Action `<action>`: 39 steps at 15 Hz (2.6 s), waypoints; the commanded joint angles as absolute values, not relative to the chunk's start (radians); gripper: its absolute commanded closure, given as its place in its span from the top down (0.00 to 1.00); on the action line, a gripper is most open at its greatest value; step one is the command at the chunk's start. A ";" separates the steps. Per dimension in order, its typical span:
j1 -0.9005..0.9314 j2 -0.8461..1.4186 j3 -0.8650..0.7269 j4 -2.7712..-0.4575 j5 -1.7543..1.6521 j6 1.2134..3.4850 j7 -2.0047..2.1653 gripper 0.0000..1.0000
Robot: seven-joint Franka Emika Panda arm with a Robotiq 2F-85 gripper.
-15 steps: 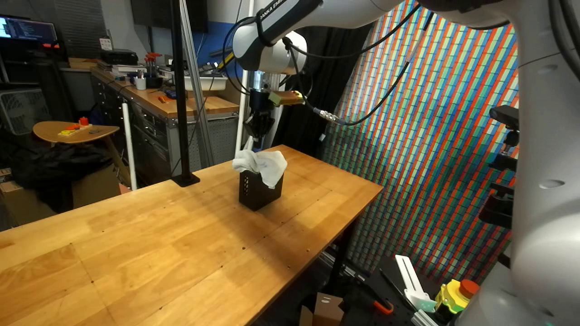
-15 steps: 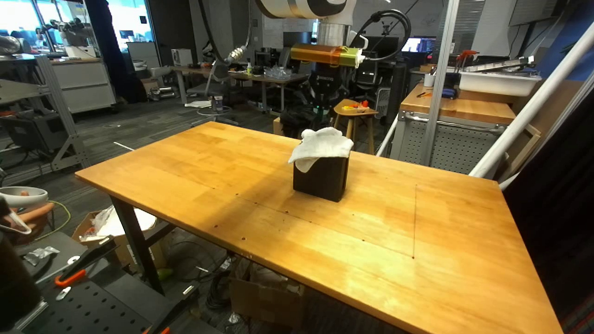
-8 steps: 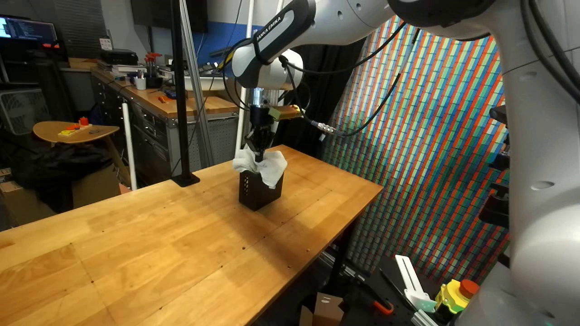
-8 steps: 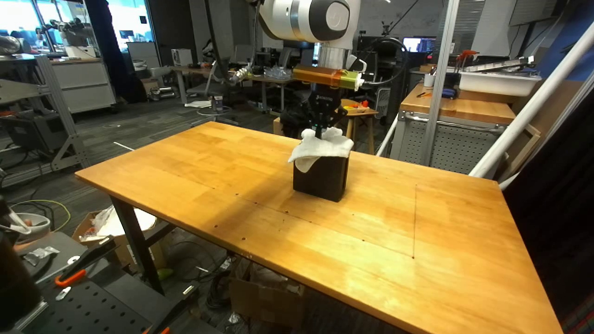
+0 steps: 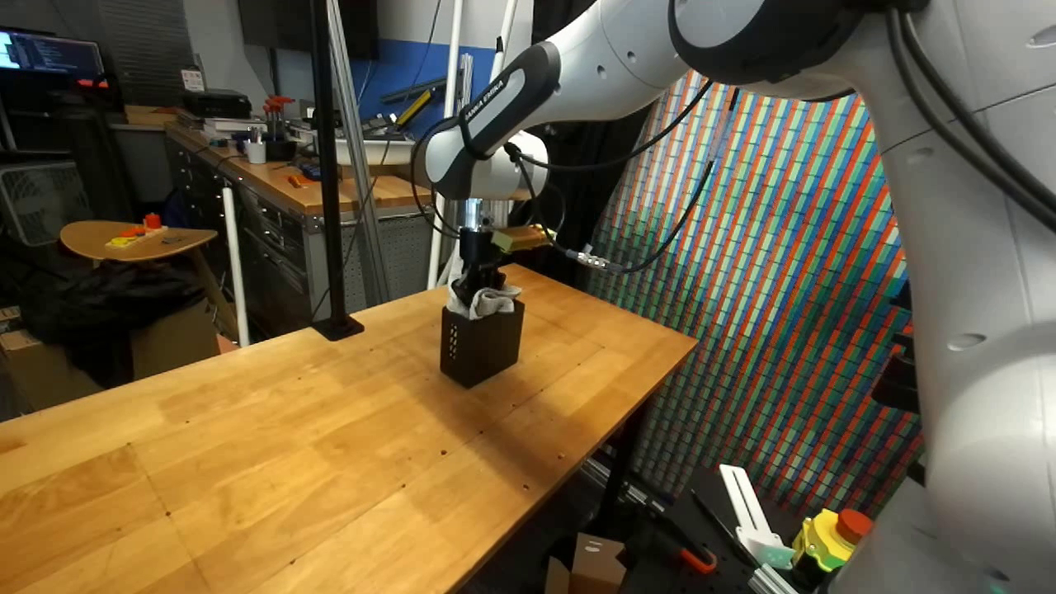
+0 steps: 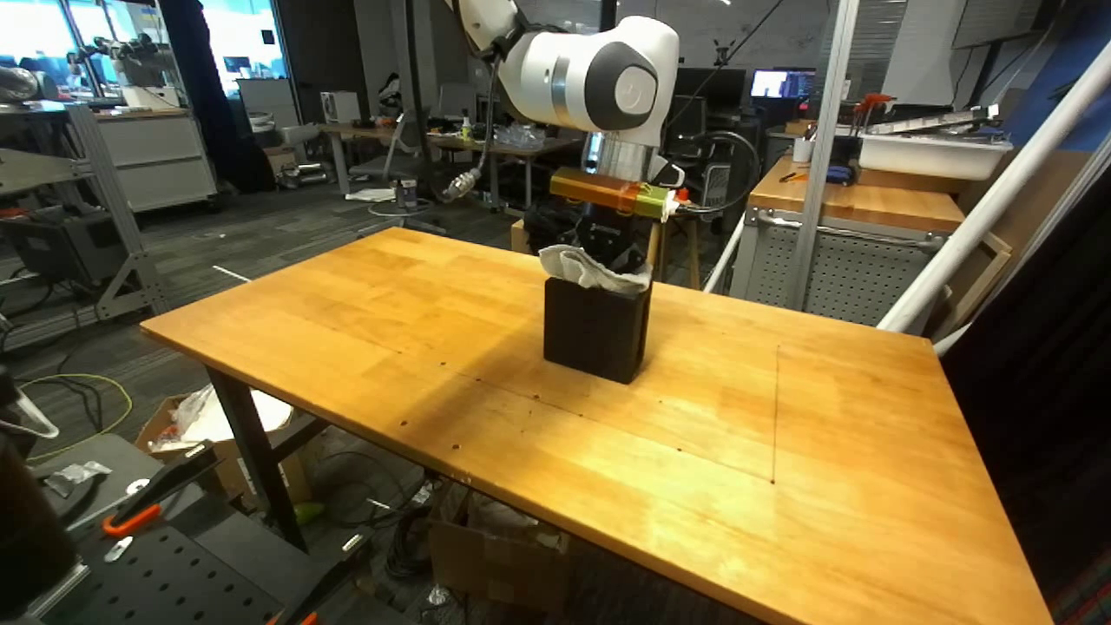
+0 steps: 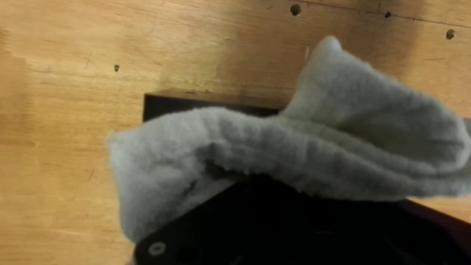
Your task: Put the towel in the box
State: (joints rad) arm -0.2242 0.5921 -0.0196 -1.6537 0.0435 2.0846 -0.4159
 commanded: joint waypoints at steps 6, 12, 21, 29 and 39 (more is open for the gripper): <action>-0.231 0.631 -0.013 -1.679 0.044 2.073 -0.430 0.01; -0.232 0.547 -0.018 -1.694 0.043 2.069 -0.424 0.01; -0.203 0.386 -0.020 -1.685 0.028 2.044 -0.424 0.01; -0.151 0.392 0.000 -1.599 0.036 2.049 -0.441 0.01; -0.198 0.557 -0.011 -1.441 0.056 2.000 -0.435 0.01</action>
